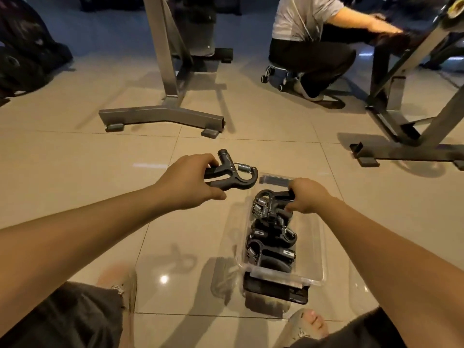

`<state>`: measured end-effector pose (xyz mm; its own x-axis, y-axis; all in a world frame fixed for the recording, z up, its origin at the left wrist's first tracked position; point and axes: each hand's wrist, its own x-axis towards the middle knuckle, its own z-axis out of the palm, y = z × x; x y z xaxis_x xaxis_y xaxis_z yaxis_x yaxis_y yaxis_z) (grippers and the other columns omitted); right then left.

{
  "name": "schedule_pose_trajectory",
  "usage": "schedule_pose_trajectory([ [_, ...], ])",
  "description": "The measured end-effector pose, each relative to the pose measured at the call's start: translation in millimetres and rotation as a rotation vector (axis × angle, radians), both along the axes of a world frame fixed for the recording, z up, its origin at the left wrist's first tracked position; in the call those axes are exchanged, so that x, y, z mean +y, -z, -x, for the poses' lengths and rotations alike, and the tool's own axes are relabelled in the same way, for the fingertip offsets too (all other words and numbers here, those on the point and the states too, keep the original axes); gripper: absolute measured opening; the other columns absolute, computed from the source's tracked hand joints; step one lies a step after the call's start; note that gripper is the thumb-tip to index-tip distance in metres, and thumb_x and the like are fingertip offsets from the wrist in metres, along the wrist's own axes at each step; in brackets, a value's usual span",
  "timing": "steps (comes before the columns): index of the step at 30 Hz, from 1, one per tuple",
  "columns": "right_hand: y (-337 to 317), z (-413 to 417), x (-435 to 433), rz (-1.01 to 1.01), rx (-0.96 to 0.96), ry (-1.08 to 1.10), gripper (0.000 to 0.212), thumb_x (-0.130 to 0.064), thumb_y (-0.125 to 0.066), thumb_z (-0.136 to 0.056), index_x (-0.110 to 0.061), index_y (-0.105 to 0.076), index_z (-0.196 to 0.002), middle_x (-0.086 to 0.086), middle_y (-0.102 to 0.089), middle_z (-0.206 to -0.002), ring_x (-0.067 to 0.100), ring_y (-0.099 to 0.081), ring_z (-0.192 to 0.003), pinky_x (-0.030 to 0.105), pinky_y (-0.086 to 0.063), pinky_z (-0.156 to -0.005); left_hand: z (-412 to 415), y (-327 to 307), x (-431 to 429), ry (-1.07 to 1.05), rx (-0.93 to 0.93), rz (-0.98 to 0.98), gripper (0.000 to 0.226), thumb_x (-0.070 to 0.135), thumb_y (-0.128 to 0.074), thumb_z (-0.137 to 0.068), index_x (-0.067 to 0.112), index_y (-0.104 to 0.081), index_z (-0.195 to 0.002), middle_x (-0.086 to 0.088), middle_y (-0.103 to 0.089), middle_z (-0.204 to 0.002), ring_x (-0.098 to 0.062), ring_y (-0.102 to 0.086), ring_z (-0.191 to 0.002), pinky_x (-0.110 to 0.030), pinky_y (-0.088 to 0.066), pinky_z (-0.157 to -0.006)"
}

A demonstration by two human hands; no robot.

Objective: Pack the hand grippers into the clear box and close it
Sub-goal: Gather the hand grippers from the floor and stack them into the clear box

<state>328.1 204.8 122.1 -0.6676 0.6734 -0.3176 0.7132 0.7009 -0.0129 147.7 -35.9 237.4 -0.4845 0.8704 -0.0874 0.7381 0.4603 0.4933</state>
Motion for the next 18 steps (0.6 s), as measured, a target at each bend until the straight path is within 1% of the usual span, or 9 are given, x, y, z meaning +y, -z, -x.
schedule_pose_trajectory([
  [2,20,7,9,-0.047,-0.004,-0.024,0.034,-0.044,-0.078,-0.074,-0.021,-0.059,-0.09,0.0,-0.064,-0.094,0.021,-0.06,-0.08,0.032,-0.049,-0.068,4,10,9,0.03,0.01,-0.016,0.059,0.041,-0.087,-0.072,0.022,-0.061,-0.121,0.007,-0.063,-0.11,-0.017,-0.058,-0.102,-0.037,-0.051,-0.085],
  [4,39,15,17,-0.034,0.002,-0.026,0.039,-0.046,-0.079,-0.076,-0.019,-0.059,-0.097,0.002,-0.062,-0.105,0.024,-0.06,-0.088,0.034,-0.049,-0.072,12,19,14,0.051,0.037,-0.009,0.06,0.044,-0.087,-0.071,0.024,-0.061,-0.122,0.008,-0.063,-0.109,-0.015,-0.055,-0.102,-0.039,-0.051,-0.088],
  [6,54,20,25,-0.004,0.006,-0.013,0.047,-0.045,-0.079,-0.078,-0.015,-0.061,-0.109,0.005,-0.058,-0.115,0.026,-0.06,-0.1,0.037,-0.051,-0.079,22,28,15,0.081,0.067,0.012,0.063,0.046,-0.086,-0.071,0.026,-0.059,-0.125,0.01,-0.061,-0.108,-0.012,-0.051,-0.101,-0.035,-0.049,-0.087],
  [8,68,22,35,-0.002,0.014,0.001,0.049,-0.042,-0.078,-0.081,-0.012,-0.06,-0.115,0.007,-0.055,-0.121,0.029,-0.058,-0.107,0.038,-0.05,-0.084,31,35,19,0.113,0.09,0.028,0.063,0.047,-0.086,-0.071,0.028,-0.059,-0.125,0.012,-0.06,-0.106,-0.011,-0.049,-0.1,-0.033,-0.047,-0.085],
  [13,100,24,44,0.026,0.075,0.044,0.048,-0.04,-0.077,-0.083,-0.012,-0.062,-0.119,0.006,-0.054,-0.118,0.028,-0.059,-0.102,0.04,-0.053,-0.084,44,42,37,0.149,0.093,0.042,0.061,0.046,-0.085,-0.071,0.029,-0.059,-0.124,0.013,-0.061,-0.106,-0.012,-0.05,-0.1,-0.036,-0.048,-0.087],
  [16,120,24,49,-0.013,0.066,0.021,0.047,-0.039,-0.075,-0.085,-0.012,-0.061,-0.121,0.005,-0.053,-0.118,0.027,-0.056,-0.106,0.039,-0.051,-0.085,47,49,51,0.175,0.075,0.049,0.062,0.047,-0.085,-0.071,0.029,-0.059,-0.124,0.014,-0.061,-0.106,-0.012,-0.049,-0.1,-0.035,-0.047,-0.087],
  [18,129,25,51,-0.078,0.037,-0.001,0.048,-0.044,-0.072,-0.086,-0.014,-0.061,-0.121,0.004,-0.055,-0.12,0.027,-0.055,-0.111,0.04,-0.049,-0.09,47,53,60,0.195,0.068,0.057,0.061,0.048,-0.085,-0.071,0.029,-0.059,-0.123,0.014,-0.061,-0.105,-0.011,-0.049,-0.1,-0.034,-0.046,-0.086],
])
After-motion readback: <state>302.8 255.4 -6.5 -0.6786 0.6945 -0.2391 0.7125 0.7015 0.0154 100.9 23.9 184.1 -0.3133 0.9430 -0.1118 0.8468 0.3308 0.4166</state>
